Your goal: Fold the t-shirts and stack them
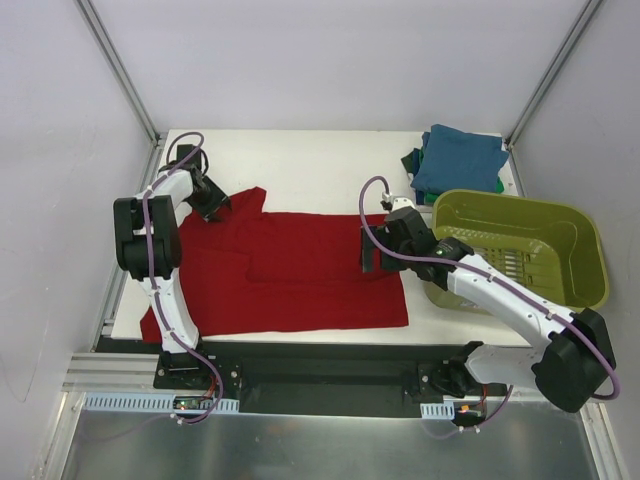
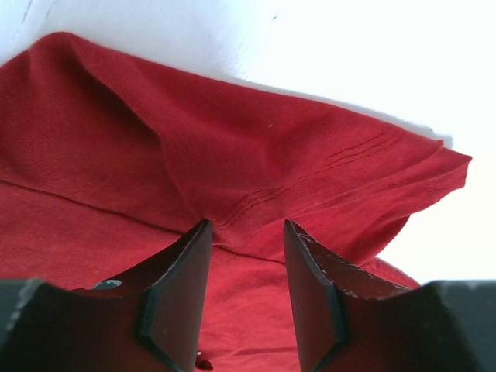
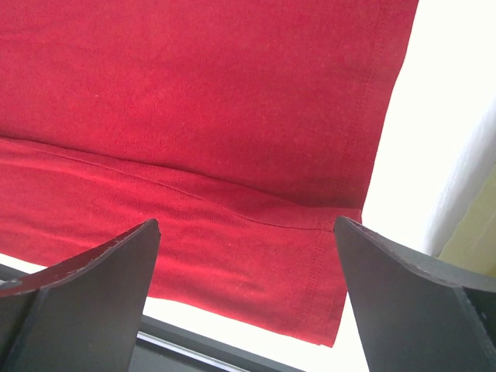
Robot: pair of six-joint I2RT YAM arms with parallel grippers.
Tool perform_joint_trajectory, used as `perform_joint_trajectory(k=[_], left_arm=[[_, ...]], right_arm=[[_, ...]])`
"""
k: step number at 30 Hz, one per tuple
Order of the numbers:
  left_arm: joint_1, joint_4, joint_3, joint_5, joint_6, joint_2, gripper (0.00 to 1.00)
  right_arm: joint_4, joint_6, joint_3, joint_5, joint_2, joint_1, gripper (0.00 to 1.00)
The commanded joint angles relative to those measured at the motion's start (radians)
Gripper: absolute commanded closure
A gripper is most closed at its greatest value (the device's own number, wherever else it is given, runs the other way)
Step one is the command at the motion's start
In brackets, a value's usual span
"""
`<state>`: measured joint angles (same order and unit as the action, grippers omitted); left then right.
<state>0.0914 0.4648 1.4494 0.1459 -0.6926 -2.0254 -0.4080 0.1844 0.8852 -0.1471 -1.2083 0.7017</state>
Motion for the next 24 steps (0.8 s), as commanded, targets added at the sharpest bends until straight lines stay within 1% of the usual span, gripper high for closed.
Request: perform_joint_trajectory(k=[1,6,9,10,12,13,16,17,18,24], left_arm=[[-0.004,0.026,0.035,-0.046,0.016,0.001,0.59],[-0.004,0.031,0.035,-0.043,0.022,-0.002,0.62],[-0.004,0.034,0.035,-0.042,0.022,-0.010,0.66],[-0.004,0.034,0.035,-0.039,0.022,-0.010,0.71],[-0.005,0.034,0.035,-0.032,0.022,-0.009,0.76],[-0.004,0.034,0.035,-0.031,0.022,-0.007,0.82],[-0.004,0.034,0.035,-0.029,0.027,0.002,0.92],[-0.002,0.034,0.034,-0.029,0.027,0.011,0.99],[-0.004,0.034,0.031,-0.028,0.030,0.017,1.00],[-0.004,0.035,0.025,-0.031,0.064,0.083,1.00]], right_arm=[[0.026,-0.010,-0.006,0.018,-0.005,-0.007,0.00],[0.025,-0.010,-0.008,0.021,-0.010,-0.007,0.00],[0.026,-0.010,-0.008,0.020,-0.011,-0.007,0.01],[0.028,-0.011,-0.008,0.020,-0.011,-0.007,0.00],[0.028,-0.010,-0.008,0.017,-0.011,-0.005,0.00],[0.028,-0.010,-0.009,0.015,-0.013,-0.007,0.00],[0.026,-0.011,-0.008,0.014,-0.016,-0.007,0.00],[0.025,-0.010,-0.006,0.014,-0.017,-0.008,0.00],[0.023,-0.010,-0.005,0.012,-0.017,-0.008,0.01],[-0.002,-0.014,0.018,-0.012,-0.027,-0.008,0.00]])
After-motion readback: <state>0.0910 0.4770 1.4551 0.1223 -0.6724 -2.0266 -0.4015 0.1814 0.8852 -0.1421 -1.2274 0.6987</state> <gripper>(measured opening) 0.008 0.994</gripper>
